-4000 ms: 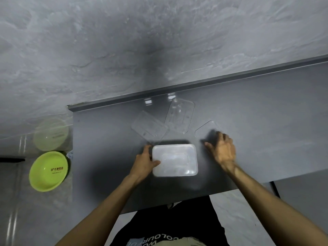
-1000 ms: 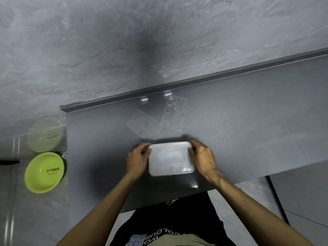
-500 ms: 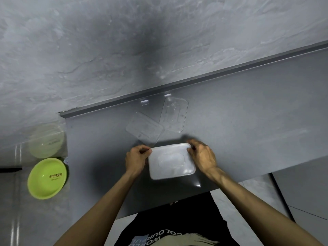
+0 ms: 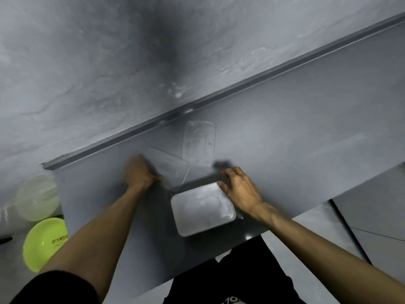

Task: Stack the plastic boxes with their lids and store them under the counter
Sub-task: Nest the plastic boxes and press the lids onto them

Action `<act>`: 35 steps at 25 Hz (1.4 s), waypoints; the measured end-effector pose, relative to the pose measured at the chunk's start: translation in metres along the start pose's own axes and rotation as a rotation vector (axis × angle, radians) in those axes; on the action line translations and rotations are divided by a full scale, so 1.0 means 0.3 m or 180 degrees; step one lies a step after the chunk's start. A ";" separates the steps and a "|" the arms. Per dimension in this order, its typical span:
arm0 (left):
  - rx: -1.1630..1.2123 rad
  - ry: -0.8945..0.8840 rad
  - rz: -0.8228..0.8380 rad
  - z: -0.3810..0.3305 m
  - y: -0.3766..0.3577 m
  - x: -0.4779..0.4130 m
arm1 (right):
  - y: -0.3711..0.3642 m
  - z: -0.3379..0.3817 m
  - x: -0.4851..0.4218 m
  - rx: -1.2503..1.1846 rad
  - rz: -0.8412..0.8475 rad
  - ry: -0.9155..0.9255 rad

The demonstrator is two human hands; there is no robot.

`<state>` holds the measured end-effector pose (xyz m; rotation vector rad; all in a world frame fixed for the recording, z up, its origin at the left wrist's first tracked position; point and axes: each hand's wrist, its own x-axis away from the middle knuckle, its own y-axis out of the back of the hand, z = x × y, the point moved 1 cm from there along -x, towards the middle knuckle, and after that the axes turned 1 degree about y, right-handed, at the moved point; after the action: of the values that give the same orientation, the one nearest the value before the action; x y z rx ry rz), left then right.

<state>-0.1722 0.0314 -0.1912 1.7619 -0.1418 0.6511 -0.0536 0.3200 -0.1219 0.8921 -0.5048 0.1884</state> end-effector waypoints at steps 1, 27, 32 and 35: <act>0.0126 0.0050 -0.0009 -0.002 -0.001 -0.011 | 0.000 -0.006 0.004 0.0007 -0.0002 -0.0011; 0.2892 0.0106 0.0322 0.007 0.175 0.508 | -0.006 0.146 0.089 -0.1679 -0.0385 -0.0191; 0.1944 -0.0332 0.0589 0.038 0.063 0.571 | -0.024 0.028 0.138 -0.1038 -0.0450 -0.0125; 0.1646 -0.0459 0.0527 0.043 0.018 0.581 | -0.044 -0.004 0.145 -0.0515 -0.0433 0.0040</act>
<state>-0.0243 0.0593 -0.1023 2.3152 -0.2358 0.7227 -0.0108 0.3105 -0.1103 0.7636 -0.4396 0.0287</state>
